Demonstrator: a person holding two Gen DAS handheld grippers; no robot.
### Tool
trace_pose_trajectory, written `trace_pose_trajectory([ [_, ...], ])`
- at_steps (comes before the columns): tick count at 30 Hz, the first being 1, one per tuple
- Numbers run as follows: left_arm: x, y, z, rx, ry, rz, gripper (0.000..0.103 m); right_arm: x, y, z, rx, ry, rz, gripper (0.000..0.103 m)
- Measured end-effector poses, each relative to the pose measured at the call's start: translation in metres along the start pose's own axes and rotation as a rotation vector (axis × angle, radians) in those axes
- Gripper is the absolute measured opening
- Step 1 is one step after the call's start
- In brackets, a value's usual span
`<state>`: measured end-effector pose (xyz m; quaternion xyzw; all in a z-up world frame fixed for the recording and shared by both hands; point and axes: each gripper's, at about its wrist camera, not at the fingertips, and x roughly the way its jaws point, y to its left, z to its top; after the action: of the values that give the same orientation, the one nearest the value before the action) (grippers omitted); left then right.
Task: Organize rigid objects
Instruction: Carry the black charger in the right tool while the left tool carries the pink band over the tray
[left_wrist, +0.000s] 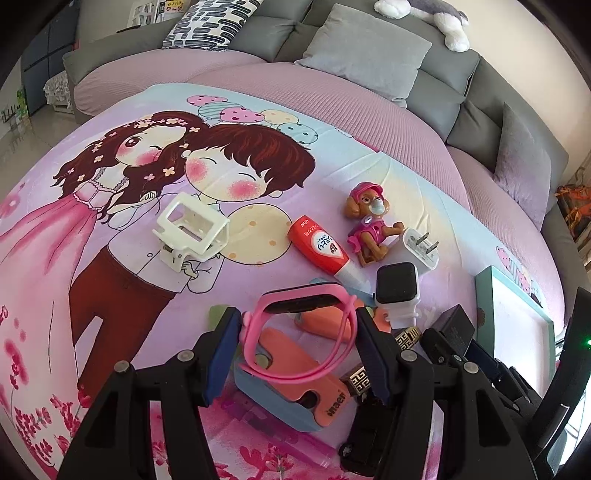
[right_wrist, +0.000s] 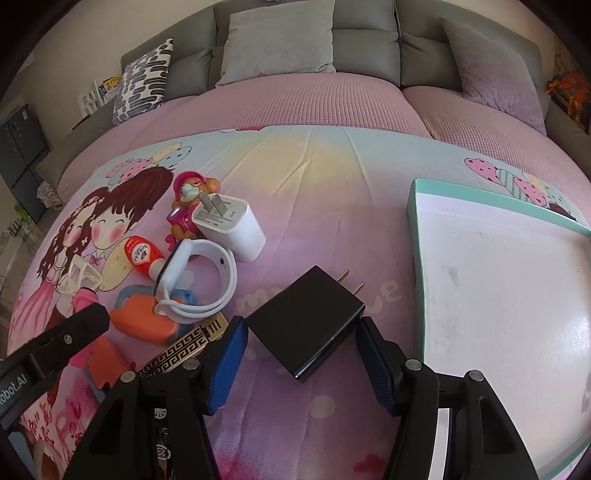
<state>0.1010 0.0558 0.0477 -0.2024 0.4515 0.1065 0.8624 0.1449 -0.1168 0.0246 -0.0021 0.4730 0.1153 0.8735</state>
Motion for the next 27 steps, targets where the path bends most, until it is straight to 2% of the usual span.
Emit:
trace_pose_trajectory([
  [9, -0.001, -0.008, -0.001, 0.027, -0.004, 0.011, 0.063, -0.008, -0.012, -0.002, 0.039, -0.014, 0.044, 0.054],
  [18, -0.006, -0.012, -0.001, 0.037, -0.017, 0.014, 0.063, -0.02, -0.024, -0.003, 0.079, -0.036, 0.076, 0.052],
  [27, -0.013, -0.014, 0.0, 0.042, -0.037, 0.008, 0.063, -0.054, -0.029, 0.003, 0.09, -0.131, 0.075, 0.052],
])
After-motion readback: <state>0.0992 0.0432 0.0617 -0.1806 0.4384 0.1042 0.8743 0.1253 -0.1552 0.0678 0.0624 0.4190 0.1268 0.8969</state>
